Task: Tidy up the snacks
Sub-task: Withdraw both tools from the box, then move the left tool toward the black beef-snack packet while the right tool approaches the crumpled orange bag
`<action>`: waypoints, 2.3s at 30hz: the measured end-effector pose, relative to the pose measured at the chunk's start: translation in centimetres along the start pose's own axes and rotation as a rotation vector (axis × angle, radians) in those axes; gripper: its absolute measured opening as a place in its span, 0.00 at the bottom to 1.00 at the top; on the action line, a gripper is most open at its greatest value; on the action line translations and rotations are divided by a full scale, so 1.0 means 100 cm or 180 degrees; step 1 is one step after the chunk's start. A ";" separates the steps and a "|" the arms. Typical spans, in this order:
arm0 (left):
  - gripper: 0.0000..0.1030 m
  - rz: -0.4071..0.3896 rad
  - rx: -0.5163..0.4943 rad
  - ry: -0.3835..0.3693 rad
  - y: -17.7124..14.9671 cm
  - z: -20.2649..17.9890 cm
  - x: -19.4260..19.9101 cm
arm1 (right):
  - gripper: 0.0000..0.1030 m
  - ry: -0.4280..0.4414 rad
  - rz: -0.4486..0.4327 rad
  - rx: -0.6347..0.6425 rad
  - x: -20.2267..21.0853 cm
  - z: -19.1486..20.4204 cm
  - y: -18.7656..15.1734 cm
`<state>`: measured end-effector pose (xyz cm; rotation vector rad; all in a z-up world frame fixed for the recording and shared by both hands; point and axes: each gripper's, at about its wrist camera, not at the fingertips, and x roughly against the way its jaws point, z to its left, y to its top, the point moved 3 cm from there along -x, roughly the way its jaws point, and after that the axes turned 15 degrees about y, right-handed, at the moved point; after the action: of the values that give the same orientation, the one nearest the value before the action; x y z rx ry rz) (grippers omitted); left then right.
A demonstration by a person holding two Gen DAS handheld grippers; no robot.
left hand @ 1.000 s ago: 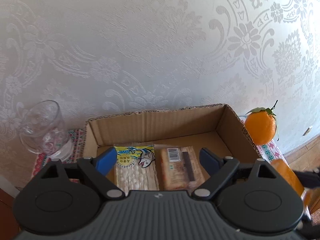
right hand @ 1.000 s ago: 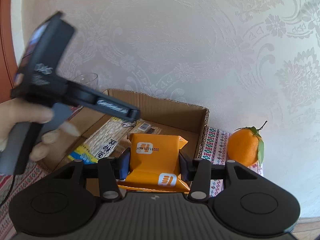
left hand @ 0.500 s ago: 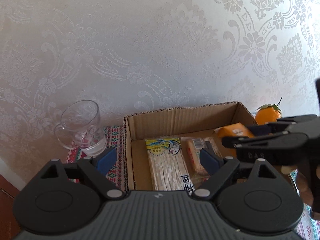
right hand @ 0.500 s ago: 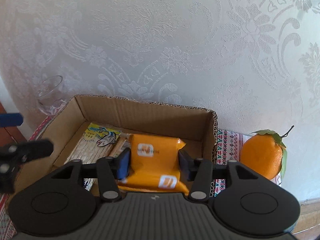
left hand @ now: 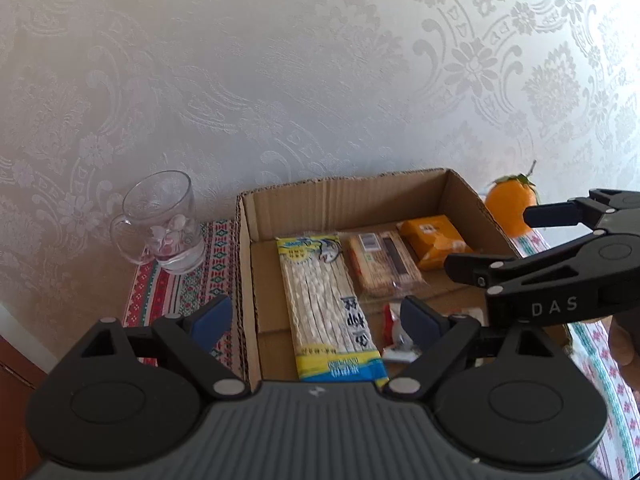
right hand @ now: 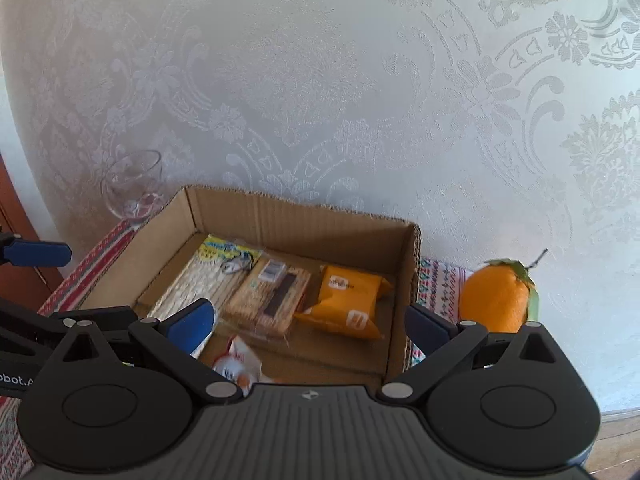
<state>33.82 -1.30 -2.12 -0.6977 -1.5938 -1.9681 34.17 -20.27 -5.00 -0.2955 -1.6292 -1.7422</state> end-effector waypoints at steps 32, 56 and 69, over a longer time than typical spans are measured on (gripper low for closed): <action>0.92 0.0017 0.0384 -0.0011 -0.133 0.012 0.089 | 1.00 0.0153 -0.0058 0.0190 0.078 0.064 -0.155; 0.92 0.0300 0.0296 -0.0143 -0.148 0.008 0.060 | 1.00 0.0123 0.0234 -0.0064 0.027 0.035 -0.165; 0.92 0.0313 0.0432 -0.0142 -0.142 0.023 0.050 | 1.00 0.0084 0.0211 -0.0267 0.037 0.009 -0.177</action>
<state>20.80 3.23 -8.58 -0.7553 -1.6690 -1.7677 20.09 -21.78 -16.22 -0.3606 -1.5134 -1.7598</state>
